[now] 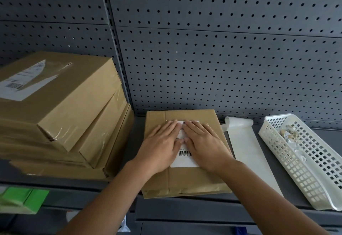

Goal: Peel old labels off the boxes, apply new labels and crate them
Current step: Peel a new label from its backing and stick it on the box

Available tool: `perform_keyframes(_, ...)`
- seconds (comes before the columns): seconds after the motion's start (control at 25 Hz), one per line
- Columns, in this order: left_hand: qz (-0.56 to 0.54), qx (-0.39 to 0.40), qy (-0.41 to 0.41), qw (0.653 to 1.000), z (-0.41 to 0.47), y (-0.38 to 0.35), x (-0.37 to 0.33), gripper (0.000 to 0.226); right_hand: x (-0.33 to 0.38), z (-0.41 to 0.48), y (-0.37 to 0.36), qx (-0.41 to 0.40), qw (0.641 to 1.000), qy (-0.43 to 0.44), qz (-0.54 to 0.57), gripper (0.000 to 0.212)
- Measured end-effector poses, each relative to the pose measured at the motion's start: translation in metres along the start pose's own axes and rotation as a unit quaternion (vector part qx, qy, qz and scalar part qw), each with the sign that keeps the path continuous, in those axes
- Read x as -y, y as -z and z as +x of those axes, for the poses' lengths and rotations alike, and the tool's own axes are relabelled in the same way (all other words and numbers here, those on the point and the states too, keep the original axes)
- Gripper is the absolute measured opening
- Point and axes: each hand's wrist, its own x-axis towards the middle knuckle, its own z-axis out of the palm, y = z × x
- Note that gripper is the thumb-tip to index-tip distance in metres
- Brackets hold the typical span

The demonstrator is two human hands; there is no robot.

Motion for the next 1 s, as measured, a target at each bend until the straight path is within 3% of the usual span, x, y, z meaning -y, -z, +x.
perform_keyframes(0.48, 0.002, 0.015, 0.050, 0.999, -0.001, 0.003, 0.015, 0.068, -0.015, -0.011, 0.003, 0.030, 0.995, -0.082, 0.042, 0.061)
perform_keyframes(0.64, -0.008, -0.025, 0.027, 0.999, -0.017, 0.008, 0.004, 0.063, -0.004, -0.024, 0.015, -0.012, 0.997, -0.031, 0.063, 0.055)
perform_keyframes(0.76, -0.022, -0.020, -0.032, 0.999, -0.037, 0.007, -0.019, 0.058, 0.007, -0.043, 0.015, 0.015, 0.998, 0.027, 0.047, 0.056)
perform_keyframes(1.0, -0.004, -0.010, -0.020, 1.000, -0.046, 0.000, -0.023, 0.058, 0.002, -0.053, 0.007, 0.020, 1.000, 0.008, 0.010, 0.061)
